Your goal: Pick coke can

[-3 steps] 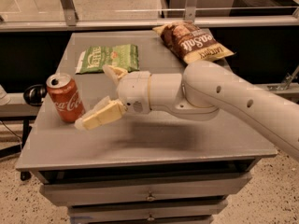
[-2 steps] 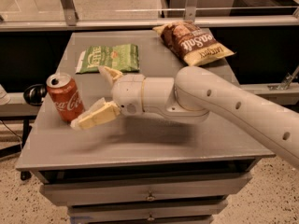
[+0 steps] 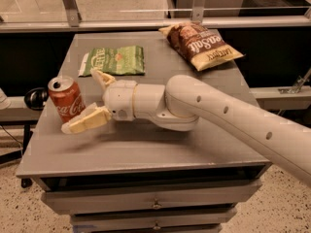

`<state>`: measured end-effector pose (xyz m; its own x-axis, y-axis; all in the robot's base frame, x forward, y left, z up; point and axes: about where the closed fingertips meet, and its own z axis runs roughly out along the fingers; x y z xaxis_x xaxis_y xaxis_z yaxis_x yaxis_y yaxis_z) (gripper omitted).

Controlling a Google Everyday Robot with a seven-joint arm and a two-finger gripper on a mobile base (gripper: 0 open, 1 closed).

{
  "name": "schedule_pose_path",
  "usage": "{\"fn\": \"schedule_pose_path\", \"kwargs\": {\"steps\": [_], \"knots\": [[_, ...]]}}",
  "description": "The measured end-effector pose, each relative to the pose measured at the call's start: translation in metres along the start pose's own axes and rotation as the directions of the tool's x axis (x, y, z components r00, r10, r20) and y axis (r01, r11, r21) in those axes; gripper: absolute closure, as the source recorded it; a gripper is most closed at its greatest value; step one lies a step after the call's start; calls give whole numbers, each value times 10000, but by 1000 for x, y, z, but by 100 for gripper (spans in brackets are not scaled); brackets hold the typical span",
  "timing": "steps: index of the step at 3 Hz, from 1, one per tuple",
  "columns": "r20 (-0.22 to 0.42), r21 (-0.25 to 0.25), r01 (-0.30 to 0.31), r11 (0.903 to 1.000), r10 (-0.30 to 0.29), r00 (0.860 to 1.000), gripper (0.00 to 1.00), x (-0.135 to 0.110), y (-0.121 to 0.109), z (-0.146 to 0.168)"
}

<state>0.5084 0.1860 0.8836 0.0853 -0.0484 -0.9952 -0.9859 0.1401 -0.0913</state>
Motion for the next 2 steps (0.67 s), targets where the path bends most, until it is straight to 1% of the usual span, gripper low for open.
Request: {"fn": "schedule_pose_path", "kwargs": {"steps": [1, 2], "knots": [[262, -9, -152, 9999, 153, 9995, 16, 5, 2, 13], [305, 75, -178, 9998, 176, 9994, 41, 5, 3, 16]]}}
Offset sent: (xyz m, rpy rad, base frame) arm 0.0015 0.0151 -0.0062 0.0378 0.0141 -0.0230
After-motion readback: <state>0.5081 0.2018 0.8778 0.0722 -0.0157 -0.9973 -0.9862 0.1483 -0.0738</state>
